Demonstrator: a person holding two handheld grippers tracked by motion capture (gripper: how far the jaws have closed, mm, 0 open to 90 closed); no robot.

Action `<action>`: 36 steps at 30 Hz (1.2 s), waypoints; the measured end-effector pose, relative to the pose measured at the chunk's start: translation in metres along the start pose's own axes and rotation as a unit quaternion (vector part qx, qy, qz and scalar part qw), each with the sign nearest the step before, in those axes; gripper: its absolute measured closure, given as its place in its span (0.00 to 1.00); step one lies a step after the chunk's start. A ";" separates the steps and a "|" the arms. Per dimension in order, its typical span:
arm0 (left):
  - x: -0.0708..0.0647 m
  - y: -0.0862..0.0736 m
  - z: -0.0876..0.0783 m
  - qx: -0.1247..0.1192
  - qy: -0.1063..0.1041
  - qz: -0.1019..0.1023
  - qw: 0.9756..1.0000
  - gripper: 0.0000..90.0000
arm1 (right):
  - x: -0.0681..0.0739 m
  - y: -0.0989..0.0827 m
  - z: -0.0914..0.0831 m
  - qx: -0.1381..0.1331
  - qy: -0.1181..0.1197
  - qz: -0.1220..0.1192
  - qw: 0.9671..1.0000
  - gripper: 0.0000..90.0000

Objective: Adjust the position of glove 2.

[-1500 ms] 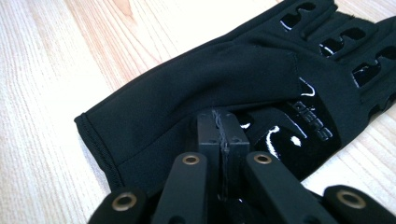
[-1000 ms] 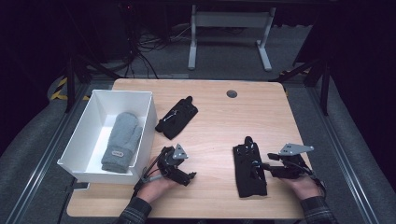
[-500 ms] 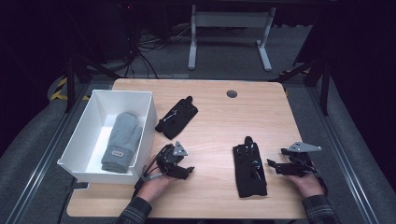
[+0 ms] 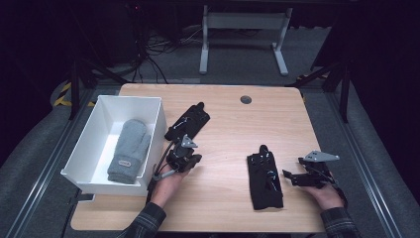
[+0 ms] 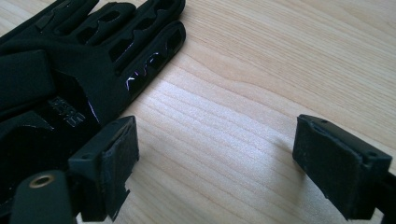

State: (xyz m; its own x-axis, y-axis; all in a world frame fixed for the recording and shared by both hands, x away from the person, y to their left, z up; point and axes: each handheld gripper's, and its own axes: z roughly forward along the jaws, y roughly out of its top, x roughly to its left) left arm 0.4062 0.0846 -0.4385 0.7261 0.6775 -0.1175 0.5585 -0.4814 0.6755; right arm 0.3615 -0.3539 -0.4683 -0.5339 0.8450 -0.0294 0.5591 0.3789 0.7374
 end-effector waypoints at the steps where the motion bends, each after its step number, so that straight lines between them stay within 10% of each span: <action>1: 0.002 0.004 0.001 0.000 0.006 -0.004 1.000 1.00 | 0.000 0.000 0.000 0.000 0.000 0.000 1.000 0.16; 24: 0.049 0.056 0.032 0.002 0.123 -0.046 0.991 1.00 | 0.000 0.000 0.000 0.001 0.002 -0.001 1.000 0.15; 36: 0.072 0.054 0.058 0.033 0.146 -0.077 0.986 1.00 | 0.000 0.000 0.000 0.001 0.005 -0.003 1.000 0.15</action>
State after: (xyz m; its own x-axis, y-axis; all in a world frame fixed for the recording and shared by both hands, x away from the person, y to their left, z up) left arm 0.5119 0.0757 -0.4525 0.4901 0.8716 0.0062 0.6847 -0.3893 0.6162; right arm 0.3614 -0.3534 -0.4684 -0.5430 0.8393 -0.0276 0.5571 0.3846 0.7360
